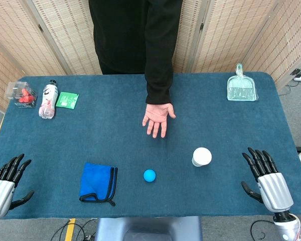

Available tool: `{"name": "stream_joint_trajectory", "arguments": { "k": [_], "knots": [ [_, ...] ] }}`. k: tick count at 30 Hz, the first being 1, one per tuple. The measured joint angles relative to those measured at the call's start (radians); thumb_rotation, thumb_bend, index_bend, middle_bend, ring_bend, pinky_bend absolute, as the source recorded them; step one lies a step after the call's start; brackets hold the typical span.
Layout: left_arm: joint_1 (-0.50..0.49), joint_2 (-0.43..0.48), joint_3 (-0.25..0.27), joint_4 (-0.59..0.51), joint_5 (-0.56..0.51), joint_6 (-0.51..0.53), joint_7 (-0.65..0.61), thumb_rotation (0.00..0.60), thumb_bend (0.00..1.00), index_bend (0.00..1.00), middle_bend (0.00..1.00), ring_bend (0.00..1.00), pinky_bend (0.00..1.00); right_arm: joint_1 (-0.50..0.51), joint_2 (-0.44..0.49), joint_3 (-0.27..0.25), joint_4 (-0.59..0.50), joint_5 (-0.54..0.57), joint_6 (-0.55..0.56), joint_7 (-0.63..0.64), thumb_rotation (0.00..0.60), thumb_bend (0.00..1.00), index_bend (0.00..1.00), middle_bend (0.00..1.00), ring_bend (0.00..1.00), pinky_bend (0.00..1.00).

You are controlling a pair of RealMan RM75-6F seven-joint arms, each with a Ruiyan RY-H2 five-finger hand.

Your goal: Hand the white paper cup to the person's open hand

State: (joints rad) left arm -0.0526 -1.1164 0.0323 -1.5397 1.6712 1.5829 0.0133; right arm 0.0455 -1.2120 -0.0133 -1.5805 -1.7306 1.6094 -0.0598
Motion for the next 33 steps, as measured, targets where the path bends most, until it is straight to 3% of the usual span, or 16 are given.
{"name": "stream_joint_trajectory", "arguments": {
  "k": [10,17,25,33],
  "knots": [
    [-0.011,0.003,-0.004,-0.003,-0.006,-0.017,-0.011,0.600,0.27,0.11,0.00,0.00,0.17,0.040,0.030,0.002,-0.030,0.035,-0.099,0.042,0.600,0.23,0.00,0.00,0.00,0.00],
    [-0.013,0.007,0.002,-0.002,0.011,-0.011,-0.029,0.600,0.27,0.11,0.00,0.00,0.17,0.161,0.128,0.025,-0.150,0.099,-0.328,0.091,0.600,0.23,0.00,0.00,0.00,0.00],
    [-0.009,0.017,0.006,-0.001,0.016,0.000,-0.057,0.600,0.27,0.11,0.00,0.00,0.17,0.379,0.152,0.105,-0.220,0.341,-0.689,0.067,0.600,0.23,0.00,0.00,0.00,0.00],
    [0.000,0.024,0.008,0.002,0.019,0.019,-0.079,0.600,0.27,0.11,0.00,0.00,0.17,0.552,0.073,0.142,-0.182,0.573,-0.895,-0.013,0.600,0.23,0.00,0.02,0.00,0.00]
  ]
}}
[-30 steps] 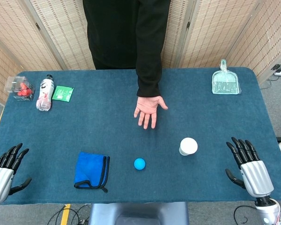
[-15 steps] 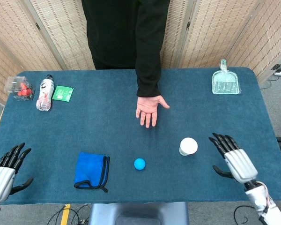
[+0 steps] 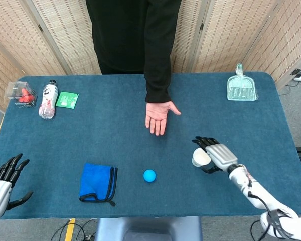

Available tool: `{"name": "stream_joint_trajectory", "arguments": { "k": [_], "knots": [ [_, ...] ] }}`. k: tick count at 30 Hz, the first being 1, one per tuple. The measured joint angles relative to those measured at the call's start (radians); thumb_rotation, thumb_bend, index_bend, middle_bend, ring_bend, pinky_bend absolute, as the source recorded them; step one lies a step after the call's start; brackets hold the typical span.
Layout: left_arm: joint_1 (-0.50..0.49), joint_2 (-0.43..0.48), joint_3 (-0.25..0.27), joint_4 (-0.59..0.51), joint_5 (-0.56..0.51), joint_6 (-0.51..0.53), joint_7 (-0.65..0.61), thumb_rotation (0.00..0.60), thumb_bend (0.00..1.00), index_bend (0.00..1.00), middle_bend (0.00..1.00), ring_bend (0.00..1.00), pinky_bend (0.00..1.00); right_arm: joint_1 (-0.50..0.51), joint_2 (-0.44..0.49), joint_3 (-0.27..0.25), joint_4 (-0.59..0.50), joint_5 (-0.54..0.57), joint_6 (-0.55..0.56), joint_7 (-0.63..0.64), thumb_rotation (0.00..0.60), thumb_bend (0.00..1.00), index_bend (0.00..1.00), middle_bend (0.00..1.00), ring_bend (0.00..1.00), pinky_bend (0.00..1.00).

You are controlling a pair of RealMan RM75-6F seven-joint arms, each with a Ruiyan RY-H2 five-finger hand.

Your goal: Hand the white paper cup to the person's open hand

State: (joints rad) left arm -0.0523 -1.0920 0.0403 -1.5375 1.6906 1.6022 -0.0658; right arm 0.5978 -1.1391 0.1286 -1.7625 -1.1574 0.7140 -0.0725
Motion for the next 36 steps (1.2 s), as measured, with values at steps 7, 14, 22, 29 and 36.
{"name": "stream_joint_trajectory", "arguments": {
  "k": [7,14,22,29,36],
  "knots": [
    [0.008,0.004,0.003,0.003,0.010,0.017,-0.012,0.600,0.27,0.11,0.00,0.00,0.17,0.035,-0.046,-0.027,0.031,0.052,-0.012,-0.076,0.600,0.30,0.01,0.18,0.12,0.17],
    [0.010,0.003,0.005,0.002,0.015,0.020,-0.003,0.600,0.27,0.11,0.00,0.00,0.17,0.028,-0.074,-0.049,0.033,0.073,0.093,-0.174,0.600,0.49,0.24,0.39,0.35,0.47],
    [0.011,0.001,0.005,-0.001,0.014,0.019,0.005,0.600,0.27,0.11,0.00,0.00,0.17,0.017,-0.059,-0.032,-0.037,0.068,0.182,-0.195,0.600,0.49,0.25,0.39,0.36,0.47],
    [0.001,0.004,0.000,-0.002,0.005,0.000,-0.009,0.600,0.27,0.11,0.00,0.00,0.17,0.071,0.005,0.077,-0.175,0.103,0.223,-0.228,0.600,0.47,0.25,0.39,0.36,0.47],
    [-0.010,0.013,-0.010,0.003,-0.021,-0.021,-0.048,0.600,0.27,0.11,0.00,0.00,0.17,0.236,-0.036,0.192,-0.152,0.310,0.232,-0.336,0.600,0.45,0.25,0.39,0.36,0.47]
  ]
}}
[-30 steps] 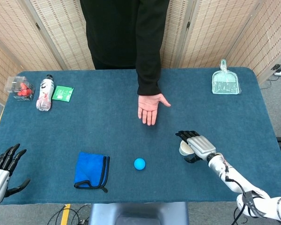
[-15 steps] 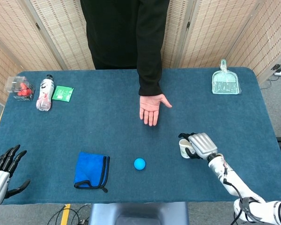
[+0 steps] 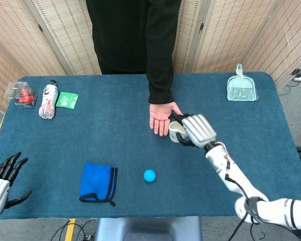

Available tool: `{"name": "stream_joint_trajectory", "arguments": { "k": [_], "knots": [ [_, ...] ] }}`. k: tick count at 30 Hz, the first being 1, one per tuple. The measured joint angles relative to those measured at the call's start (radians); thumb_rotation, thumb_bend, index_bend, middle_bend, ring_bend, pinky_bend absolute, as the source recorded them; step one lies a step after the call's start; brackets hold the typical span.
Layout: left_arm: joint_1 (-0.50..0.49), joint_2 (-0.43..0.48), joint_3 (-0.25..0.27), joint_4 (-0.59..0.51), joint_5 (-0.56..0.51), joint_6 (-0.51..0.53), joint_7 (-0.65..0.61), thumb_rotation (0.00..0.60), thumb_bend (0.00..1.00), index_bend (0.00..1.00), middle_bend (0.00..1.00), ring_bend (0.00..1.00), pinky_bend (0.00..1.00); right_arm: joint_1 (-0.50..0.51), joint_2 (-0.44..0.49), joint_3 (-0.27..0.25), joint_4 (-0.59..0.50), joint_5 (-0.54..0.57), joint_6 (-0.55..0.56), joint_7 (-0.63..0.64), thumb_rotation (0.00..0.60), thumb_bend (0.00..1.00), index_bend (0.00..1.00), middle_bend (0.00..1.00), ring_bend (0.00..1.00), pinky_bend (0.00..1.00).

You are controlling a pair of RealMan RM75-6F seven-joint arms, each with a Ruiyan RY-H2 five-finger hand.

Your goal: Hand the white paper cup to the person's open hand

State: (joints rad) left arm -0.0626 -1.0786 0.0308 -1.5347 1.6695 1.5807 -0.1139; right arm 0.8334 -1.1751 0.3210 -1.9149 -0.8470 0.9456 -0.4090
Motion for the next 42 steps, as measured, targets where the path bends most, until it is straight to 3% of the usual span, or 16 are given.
{"name": "stream_joint_trajectory", "arguments": {
  "k": [4,9,13,15,18,23,29,33,38,42],
  "knots": [
    [-0.003,0.007,-0.004,0.004,-0.014,-0.007,-0.023,0.600,0.27,0.11,0.00,0.00,0.17,0.126,-0.078,0.036,0.099,0.158,-0.007,-0.062,0.600,0.45,0.25,0.37,0.36,0.47],
    [-0.005,0.014,-0.010,0.009,-0.031,-0.013,-0.049,0.600,0.27,0.11,0.00,0.00,0.17,0.233,-0.181,0.050,0.258,0.250,-0.034,-0.102,0.600,0.39,0.23,0.30,0.31,0.43],
    [-0.003,0.017,-0.009,0.011,-0.028,-0.010,-0.054,0.600,0.27,0.11,0.00,0.00,0.17,0.263,-0.224,0.042,0.334,0.276,-0.094,-0.094,0.600,0.33,0.09,0.18,0.20,0.29],
    [-0.002,0.017,-0.009,0.011,-0.026,-0.007,-0.054,0.600,0.27,0.11,0.00,0.00,0.17,0.275,-0.227,0.029,0.346,0.284,-0.123,-0.089,0.600,0.31,0.02,0.11,0.12,0.18],
    [0.000,0.017,-0.008,0.011,-0.024,-0.004,-0.050,0.600,0.27,0.11,0.00,0.00,0.17,0.278,-0.207,0.018,0.330,0.285,-0.131,-0.085,0.600,0.28,0.00,0.02,0.03,0.06],
    [0.001,0.015,-0.007,0.011,-0.022,-0.004,-0.035,0.600,0.27,0.11,0.00,0.00,0.17,0.256,-0.143,0.010,0.235,0.251,-0.082,-0.082,0.600,0.25,0.00,0.00,0.00,0.00],
    [0.003,0.009,-0.005,0.005,-0.012,0.003,-0.013,0.600,0.27,0.11,0.00,0.00,0.17,0.152,-0.029,-0.041,0.026,0.090,0.068,-0.086,0.600,0.24,0.00,0.00,0.00,0.00],
    [0.004,0.004,-0.003,0.001,-0.003,0.007,0.006,0.600,0.27,0.11,0.00,0.00,0.17,0.020,0.010,-0.147,-0.041,-0.144,0.209,-0.080,0.600,0.23,0.00,0.00,0.00,0.00],
    [0.005,-0.003,0.001,-0.003,0.006,0.009,0.027,0.600,0.27,0.11,0.00,0.00,0.17,-0.214,-0.003,-0.325,0.014,-0.476,0.443,-0.038,0.600,0.23,0.00,0.00,0.00,0.00],
    [0.000,-0.009,0.002,-0.004,0.009,-0.003,0.042,0.600,0.27,0.11,0.00,0.00,0.17,-0.448,-0.060,-0.439,0.189,-0.651,0.676,0.039,0.600,0.23,0.00,0.00,0.00,0.00]
  ]
}}
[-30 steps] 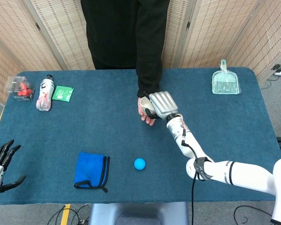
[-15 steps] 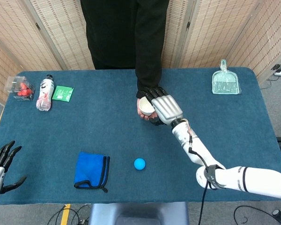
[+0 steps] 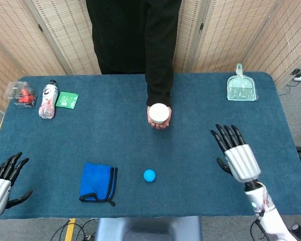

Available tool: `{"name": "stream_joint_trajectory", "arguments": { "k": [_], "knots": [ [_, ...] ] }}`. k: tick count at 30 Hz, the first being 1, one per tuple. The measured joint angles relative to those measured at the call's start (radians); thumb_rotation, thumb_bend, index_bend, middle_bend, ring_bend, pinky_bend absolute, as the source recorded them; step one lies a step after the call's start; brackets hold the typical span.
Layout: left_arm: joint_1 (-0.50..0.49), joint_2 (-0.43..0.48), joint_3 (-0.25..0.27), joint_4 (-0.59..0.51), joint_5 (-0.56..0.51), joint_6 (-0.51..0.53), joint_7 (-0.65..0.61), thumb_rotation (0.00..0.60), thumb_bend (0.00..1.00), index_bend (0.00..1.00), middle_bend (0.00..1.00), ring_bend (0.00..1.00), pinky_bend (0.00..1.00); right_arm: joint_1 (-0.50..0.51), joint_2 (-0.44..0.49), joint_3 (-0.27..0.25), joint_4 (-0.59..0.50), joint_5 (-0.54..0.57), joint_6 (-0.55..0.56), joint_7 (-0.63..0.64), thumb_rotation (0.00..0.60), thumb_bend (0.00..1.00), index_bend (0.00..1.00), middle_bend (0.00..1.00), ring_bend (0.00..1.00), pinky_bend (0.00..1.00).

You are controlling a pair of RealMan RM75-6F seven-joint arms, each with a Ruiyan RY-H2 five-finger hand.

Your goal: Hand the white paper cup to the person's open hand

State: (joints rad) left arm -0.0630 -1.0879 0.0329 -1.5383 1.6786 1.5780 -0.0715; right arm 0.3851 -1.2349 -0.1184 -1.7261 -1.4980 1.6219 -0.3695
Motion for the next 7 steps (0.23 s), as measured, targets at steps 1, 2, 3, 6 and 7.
{"name": "stream_joint_trajectory", "arguments": {
  "k": [1,2,3,6,7],
  "knots": [
    [-0.002,-0.002,0.001,0.000,0.000,-0.006,0.005,0.600,0.27,0.11,0.00,0.00,0.17,-0.040,-0.015,-0.016,0.043,-0.020,0.042,0.023,0.600,0.23,0.00,0.00,0.00,0.00],
    [-0.004,-0.003,0.001,0.000,-0.001,-0.010,0.009,0.600,0.27,0.11,0.00,0.00,0.17,-0.075,-0.030,-0.029,0.085,-0.037,0.079,0.049,0.600,0.22,0.00,0.00,0.00,0.00],
    [-0.005,-0.005,0.001,0.000,-0.001,-0.015,0.012,0.600,0.27,0.11,0.00,0.00,0.17,-0.118,-0.048,-0.046,0.135,-0.061,0.117,0.084,0.600,0.22,0.00,0.00,0.00,0.00],
    [-0.010,-0.010,0.002,-0.001,-0.004,-0.027,0.028,0.600,0.27,0.11,0.00,0.00,0.17,-0.176,-0.062,-0.073,0.200,-0.126,0.155,0.142,0.600,0.21,0.00,0.00,0.00,0.00],
    [-0.011,-0.013,0.003,-0.002,-0.004,-0.030,0.034,0.600,0.27,0.11,0.00,0.00,0.17,-0.181,-0.061,-0.075,0.202,-0.138,0.157,0.153,0.600,0.21,0.00,0.00,0.00,0.00]
  ]
}}
